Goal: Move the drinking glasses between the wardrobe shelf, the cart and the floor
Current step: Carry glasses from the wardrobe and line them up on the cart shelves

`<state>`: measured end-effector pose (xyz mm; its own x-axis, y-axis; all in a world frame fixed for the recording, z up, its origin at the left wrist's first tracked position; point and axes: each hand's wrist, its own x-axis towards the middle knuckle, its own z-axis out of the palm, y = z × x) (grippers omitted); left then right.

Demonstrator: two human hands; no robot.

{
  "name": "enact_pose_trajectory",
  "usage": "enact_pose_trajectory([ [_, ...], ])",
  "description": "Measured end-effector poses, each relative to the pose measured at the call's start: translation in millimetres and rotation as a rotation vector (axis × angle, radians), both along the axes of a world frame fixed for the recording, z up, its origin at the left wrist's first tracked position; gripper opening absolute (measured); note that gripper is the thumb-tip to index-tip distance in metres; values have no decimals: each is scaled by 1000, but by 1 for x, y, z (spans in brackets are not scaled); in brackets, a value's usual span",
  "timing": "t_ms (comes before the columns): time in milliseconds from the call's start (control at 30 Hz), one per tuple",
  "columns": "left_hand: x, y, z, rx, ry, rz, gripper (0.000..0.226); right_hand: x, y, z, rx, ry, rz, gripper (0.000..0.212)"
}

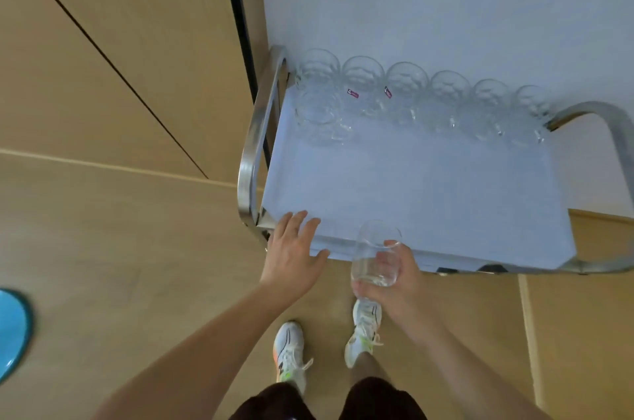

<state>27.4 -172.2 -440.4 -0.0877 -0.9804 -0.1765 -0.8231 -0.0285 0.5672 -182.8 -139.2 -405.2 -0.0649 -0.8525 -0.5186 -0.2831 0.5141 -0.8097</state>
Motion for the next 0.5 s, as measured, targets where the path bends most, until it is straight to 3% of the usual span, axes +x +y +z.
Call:
enact_pose_trajectory([
  [233, -9, 33, -26, 4, 34, -54, 57, -9, 41, -16, 53, 48, -4, 67],
  [500, -32, 63, -88, 61, 46, 26, 57, -22, 53, -79, 65, -13, -25, 73],
])
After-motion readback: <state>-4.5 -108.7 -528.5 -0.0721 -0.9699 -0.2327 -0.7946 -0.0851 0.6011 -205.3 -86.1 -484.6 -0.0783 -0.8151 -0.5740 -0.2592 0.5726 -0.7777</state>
